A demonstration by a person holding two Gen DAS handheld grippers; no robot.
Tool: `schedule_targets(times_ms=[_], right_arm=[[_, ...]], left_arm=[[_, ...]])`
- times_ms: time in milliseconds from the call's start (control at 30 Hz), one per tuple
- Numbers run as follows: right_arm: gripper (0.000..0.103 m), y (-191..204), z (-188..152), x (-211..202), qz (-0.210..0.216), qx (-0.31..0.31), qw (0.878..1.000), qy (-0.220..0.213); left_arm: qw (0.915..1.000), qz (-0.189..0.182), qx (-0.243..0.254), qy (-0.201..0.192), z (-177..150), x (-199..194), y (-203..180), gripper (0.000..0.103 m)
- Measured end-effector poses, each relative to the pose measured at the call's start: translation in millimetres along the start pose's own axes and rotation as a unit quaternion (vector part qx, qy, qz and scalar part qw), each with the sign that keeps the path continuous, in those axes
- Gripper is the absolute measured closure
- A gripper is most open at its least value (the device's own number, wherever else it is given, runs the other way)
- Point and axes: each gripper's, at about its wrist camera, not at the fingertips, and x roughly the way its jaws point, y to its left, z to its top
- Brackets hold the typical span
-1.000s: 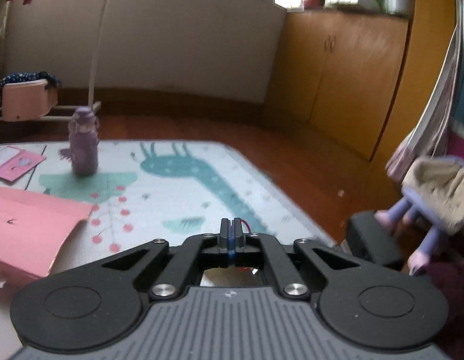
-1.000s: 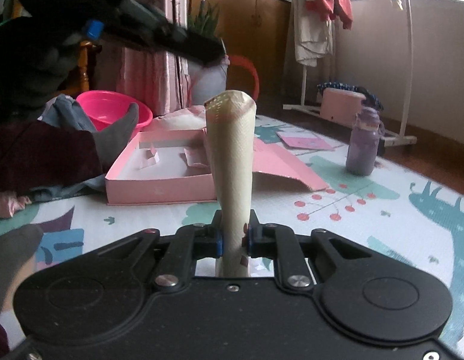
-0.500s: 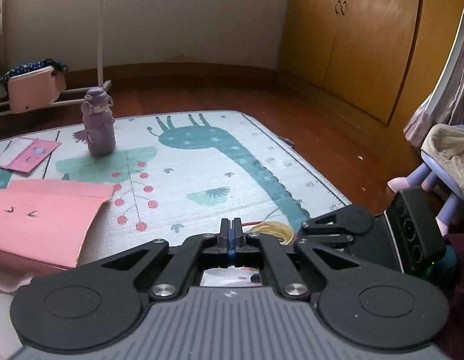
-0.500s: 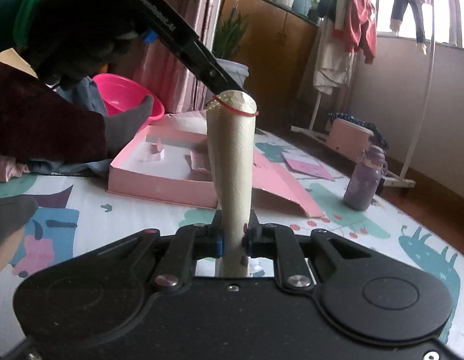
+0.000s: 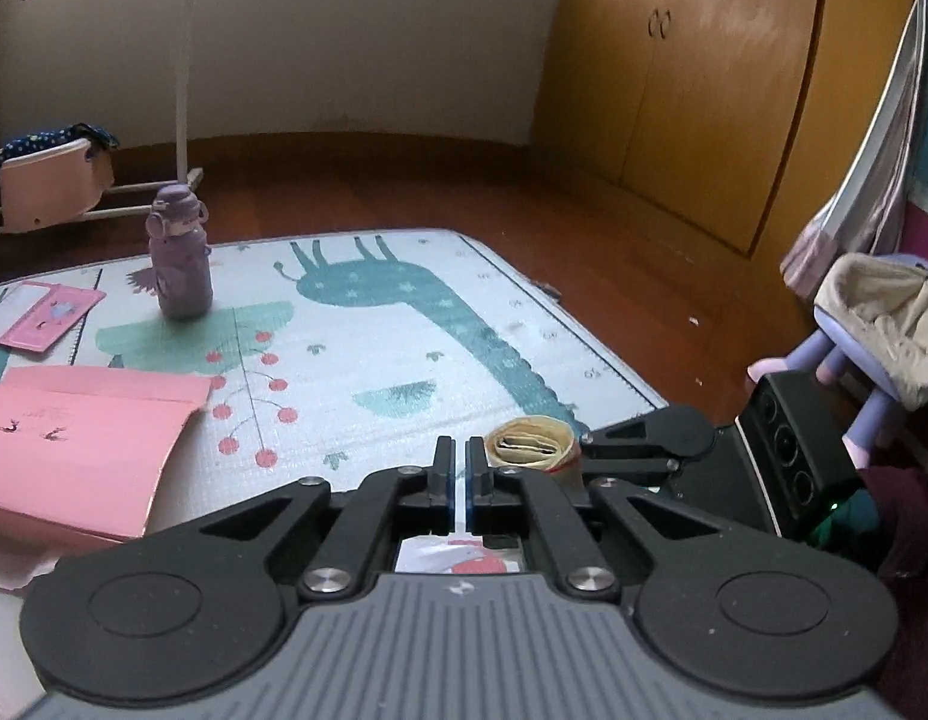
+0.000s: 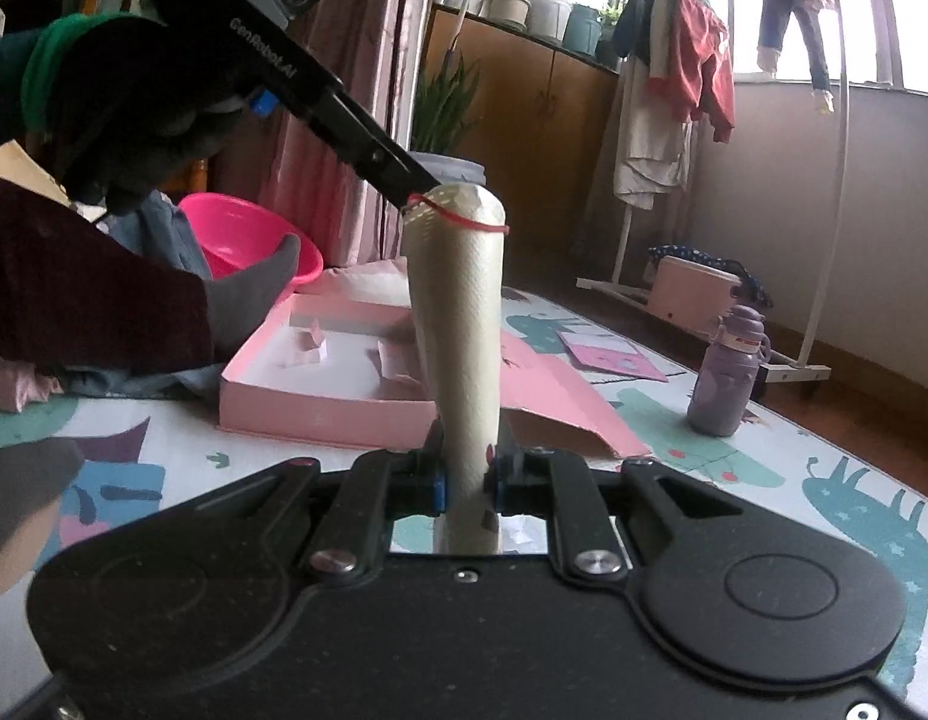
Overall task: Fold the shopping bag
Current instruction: 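Stretch the red band down around the roll with the left gripper while the right gripper holds it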
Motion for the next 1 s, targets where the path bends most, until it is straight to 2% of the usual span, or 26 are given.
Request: schedule_targets(times_ms=[67,100,133,167,233,300,400,467,500,633,767,800,833,900,967,1000], right_arm=[[0.089,-1.1,-0.3,-0.4,0.006,0.006,1.000,-0.001],[0.089,-2.4,-0.1,-0.9,0.009,0.011,1.000,-0.002],[0.089,-3.5,0.6,-1.6,0.013,0.015,1.000,-0.005],[0.089,-3.9,1.3,-2.2,0.018,0.016,1.000,-0.007],[0.089,-2.9,1.7,-2.1,0.025,0.017,1.000,-0.006],[0.089,-1.7,1.1,-2.1,0.030,0.017,0.999,-0.005],[0.089,-1.0,0.4,-2.1,0.044,0.020,0.999,-0.005],[0.089,-0.4,0.7,-3.1,0.048,0.016,0.999,-0.006],[0.089,0.2,0.8,-3.4,0.046,0.013,0.999,-0.006],[0.089,3.6,1.0,-3.1,0.048,-0.005,0.999,-0.001],[0.089,11.8,3.5,-1.5,0.060,-0.034,0.998,0.006],[0.089,13.9,3.9,-1.2,0.061,-0.041,0.997,0.008],[0.089,15.2,4.2,-1.3,0.063,-0.045,0.997,0.010],[0.089,17.9,4.5,-1.6,0.067,-0.052,0.996,0.013],[0.090,17.6,4.0,-1.6,0.070,-0.055,0.996,0.019],[0.090,16.6,4.5,-1.6,0.070,-0.053,0.996,0.018]], left_arm=[[1.0000,0.004,0.000,-0.009,0.7,-5.4,0.7,0.089],[0.9998,0.002,0.003,-0.018,0.2,-9.4,0.4,0.077],[0.9995,-0.001,0.009,-0.029,-0.7,-14.2,-0.2,0.060],[0.9993,-0.004,0.012,-0.034,-0.8,-16.7,-0.8,0.051],[0.9979,-0.012,0.037,-0.051,-2.7,-24.9,-5.7,0.047],[0.9945,-0.020,0.092,-0.047,-4.2,-27.3,-17.2,0.047],[0.9839,-0.033,0.173,-0.032,-5.8,-28.7,-35.2,0.047],[0.9751,-0.030,0.219,-0.015,-5.5,-27.7,-48.4,0.056],[0.9701,-0.024,0.242,-0.004,-4.9,-26.6,-54.6,0.069],[0.9489,-0.027,0.312,0.039,-2.5,-22.4,-69.5,0.074],[0.9332,-0.031,0.350,0.078,-0.6,-16.8,-75.9,0.075],[0.9274,-0.036,0.361,0.091,-0.6,-14.3,-76.5,0.083],[0.9192,-0.041,0.377,0.108,-1.8,-11.1,-77.7,0.090],[0.9006,-0.053,0.408,0.139,-7.1,-6.7,-82.3,0.094],[0.8785,-0.042,0.449,0.158,-13.7,-4.8,-88.8,0.099],[0.8703,-0.034,0.464,0.162,-16.0,-4.0,-91.5,0.100]])
